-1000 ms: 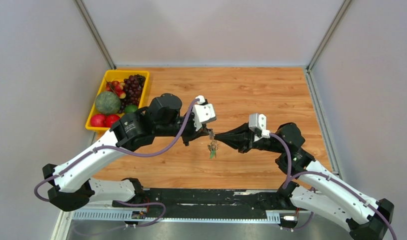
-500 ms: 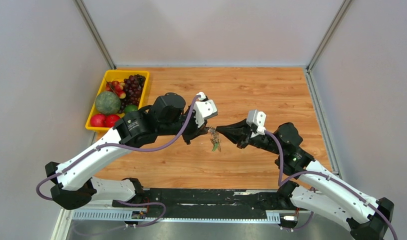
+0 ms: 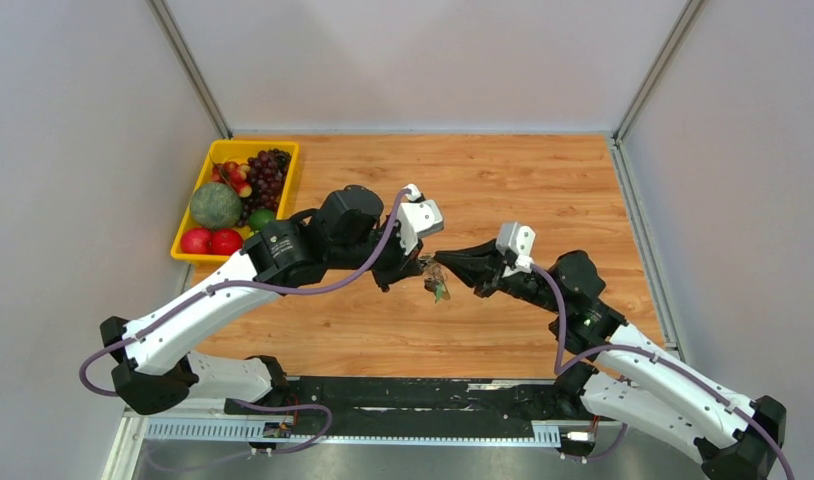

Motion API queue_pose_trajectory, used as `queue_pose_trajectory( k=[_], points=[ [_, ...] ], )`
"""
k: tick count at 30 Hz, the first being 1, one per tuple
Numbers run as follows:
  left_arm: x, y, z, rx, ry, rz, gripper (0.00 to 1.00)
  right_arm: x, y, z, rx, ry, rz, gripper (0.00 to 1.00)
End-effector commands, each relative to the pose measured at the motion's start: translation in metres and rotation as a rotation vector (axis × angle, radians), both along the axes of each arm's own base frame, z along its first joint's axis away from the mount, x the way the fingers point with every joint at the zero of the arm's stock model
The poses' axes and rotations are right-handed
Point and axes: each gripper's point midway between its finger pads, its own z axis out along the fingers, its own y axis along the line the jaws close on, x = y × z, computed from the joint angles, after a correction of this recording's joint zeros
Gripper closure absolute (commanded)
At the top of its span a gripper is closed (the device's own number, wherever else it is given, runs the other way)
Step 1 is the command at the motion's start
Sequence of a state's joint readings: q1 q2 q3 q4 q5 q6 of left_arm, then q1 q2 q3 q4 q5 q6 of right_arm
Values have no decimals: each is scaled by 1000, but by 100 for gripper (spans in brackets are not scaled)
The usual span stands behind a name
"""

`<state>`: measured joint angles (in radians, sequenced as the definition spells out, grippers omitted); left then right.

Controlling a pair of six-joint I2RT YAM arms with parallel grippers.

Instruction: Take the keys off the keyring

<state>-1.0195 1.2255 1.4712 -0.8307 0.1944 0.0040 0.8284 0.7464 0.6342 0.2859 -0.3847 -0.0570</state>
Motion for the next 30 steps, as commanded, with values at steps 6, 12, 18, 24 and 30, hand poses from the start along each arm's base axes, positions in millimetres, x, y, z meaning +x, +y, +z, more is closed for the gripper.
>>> queue_pose_trajectory(
  k=[6,12,18,24,30],
  points=[
    [-3,-13,-10,-28,67,5,100,-14,-15,38,155,-98,0,100],
    [-4,-15,-10,-33,77,-4,100,-17,-20,42,178,-105,-7,100],
    [-11,-19,2,-92,53,-62,100,-22,-24,41,237,-100,4,100],
    [-7,-12,6,-88,14,-38,100,-23,-20,27,222,-47,25,91],
    [-6,-2,11,-64,-55,-59,100,-26,-27,21,212,-37,11,80]
  ],
)
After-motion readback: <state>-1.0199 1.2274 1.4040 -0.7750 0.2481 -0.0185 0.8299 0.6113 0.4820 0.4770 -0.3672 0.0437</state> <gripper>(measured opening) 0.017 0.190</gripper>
